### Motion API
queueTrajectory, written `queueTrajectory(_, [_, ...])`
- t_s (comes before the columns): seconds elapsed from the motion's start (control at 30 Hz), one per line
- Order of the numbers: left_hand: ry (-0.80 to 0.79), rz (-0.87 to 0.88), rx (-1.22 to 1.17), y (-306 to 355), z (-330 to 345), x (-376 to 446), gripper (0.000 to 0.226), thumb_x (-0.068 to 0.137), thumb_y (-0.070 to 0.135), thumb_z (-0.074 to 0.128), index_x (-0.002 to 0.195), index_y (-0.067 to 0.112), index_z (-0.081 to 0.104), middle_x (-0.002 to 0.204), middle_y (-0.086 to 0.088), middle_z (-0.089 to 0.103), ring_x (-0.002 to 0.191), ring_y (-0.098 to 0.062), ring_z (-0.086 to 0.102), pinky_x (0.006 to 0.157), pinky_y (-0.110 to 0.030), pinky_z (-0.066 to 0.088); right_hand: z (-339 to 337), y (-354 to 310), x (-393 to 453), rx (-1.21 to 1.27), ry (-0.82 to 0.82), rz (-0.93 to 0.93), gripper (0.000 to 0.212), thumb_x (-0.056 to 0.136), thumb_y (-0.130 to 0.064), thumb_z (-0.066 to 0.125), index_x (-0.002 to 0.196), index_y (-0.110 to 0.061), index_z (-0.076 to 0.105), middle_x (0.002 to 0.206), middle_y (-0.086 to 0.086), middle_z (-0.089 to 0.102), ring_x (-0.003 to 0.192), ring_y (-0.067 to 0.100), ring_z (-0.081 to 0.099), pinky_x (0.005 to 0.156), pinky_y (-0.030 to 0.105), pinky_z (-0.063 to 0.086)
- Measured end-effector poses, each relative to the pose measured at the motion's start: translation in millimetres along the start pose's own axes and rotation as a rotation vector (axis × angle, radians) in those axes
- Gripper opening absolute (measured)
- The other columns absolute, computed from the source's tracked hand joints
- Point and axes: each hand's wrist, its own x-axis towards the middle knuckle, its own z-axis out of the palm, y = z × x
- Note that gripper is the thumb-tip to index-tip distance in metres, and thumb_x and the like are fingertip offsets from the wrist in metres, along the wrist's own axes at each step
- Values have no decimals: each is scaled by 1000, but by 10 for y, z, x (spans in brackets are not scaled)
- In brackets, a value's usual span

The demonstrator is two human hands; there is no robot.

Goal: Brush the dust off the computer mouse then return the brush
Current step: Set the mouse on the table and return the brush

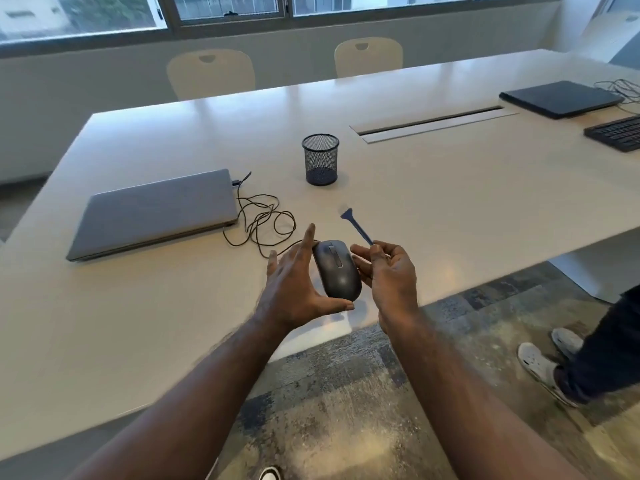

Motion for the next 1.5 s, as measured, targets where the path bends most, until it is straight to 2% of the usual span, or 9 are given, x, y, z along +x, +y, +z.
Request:
queueTrajectory(0.07, [-19, -8, 6, -43, 23, 36, 146, 49, 78, 75, 156, 26, -8, 156, -2, 36, 146, -16, 25, 119, -59, 3, 17, 24, 26, -21, 1, -4, 10, 106, -15, 44, 108, -14, 53, 95, 2, 74, 88, 14, 74, 71, 20, 59])
queueTrajectory(0.27, [-66, -43, 0, -154, 82, 92, 148, 50, 77, 77, 155, 26, -14, 157, -3, 34, 147, -17, 22, 120, -56, -2, 42, 109, 97, -104, -8, -19, 10, 105, -14, 46, 112, -11, 53, 97, 3, 75, 86, 11, 74, 79, 27, 60])
queueTrajectory(0.57, [-94, -56, 42, -177, 160, 158, 148, 54, 70, 81, 155, 21, -15, 158, -6, 32, 148, -18, 21, 119, -56, -7, 43, 215, 181, -192, 20, -20, 10, 103, -17, 50, 100, -24, 56, 95, -1, 77, 94, 15, 75, 92, 42, 58])
queueTrajectory(0.83, [-129, -88, 52, -218, 193, 201, 147, 54, 73, 78, 154, 23, -17, 159, -5, 29, 148, -19, 19, 118, -58, -9, 11, 205, 223, -175, -4, 5, 10, 104, -16, 48, 102, -21, 57, 95, -2, 77, 88, 9, 76, 88, 36, 60])
queueTrajectory(0.97, [-137, -90, 82, -246, 217, 218, 146, 53, 77, 76, 154, 23, -16, 159, -5, 29, 148, -20, 19, 118, -59, -9, -24, 194, 248, -151, -12, 29, 10, 104, -15, 47, 105, -19, 57, 103, 5, 76, 90, 11, 75, 85, 33, 60])
queueTrajectory(1.1, [-143, -71, 121, -233, 219, 216, 145, 55, 79, 73, 154, 22, -15, 161, -5, 23, 150, -20, 12, 118, -58, -10, -82, 157, 275, -166, 10, 21, 10, 104, -18, 48, 104, -22, 57, 100, 0, 77, 96, 14, 74, 89, 35, 59])
queueTrajectory(1.2, [-121, -56, 123, -222, 166, 174, 131, 65, 79, 67, 156, 21, -7, 163, -5, 16, 151, -20, 8, 119, -56, -8, -135, 88, 282, -156, 38, -16, 9, 103, -18, 51, 104, -22, 59, 99, 1, 77, 94, 12, 75, 86, 33, 59])
queueTrajectory(1.37, [90, -49, 196, -377, 30, 82, 85, 82, 73, 36, 153, 28, 23, 159, -1, 27, 149, -18, 16, 121, -57, 1, -198, -94, 337, -72, 63, -81, 8, 99, -13, 58, 104, -15, 64, 97, 6, 78, 92, 19, 76, 81, 32, 60])
queueTrajectory(1.5, [178, -115, 330, -598, -134, 20, 73, 90, 65, 36, 151, 27, 29, 159, -4, 27, 150, -22, 15, 120, -56, 0, -168, -277, 452, -85, 61, -158, 7, 97, -12, 62, 102, -15, 66, 95, 8, 78, 91, 21, 76, 78, 32, 60])
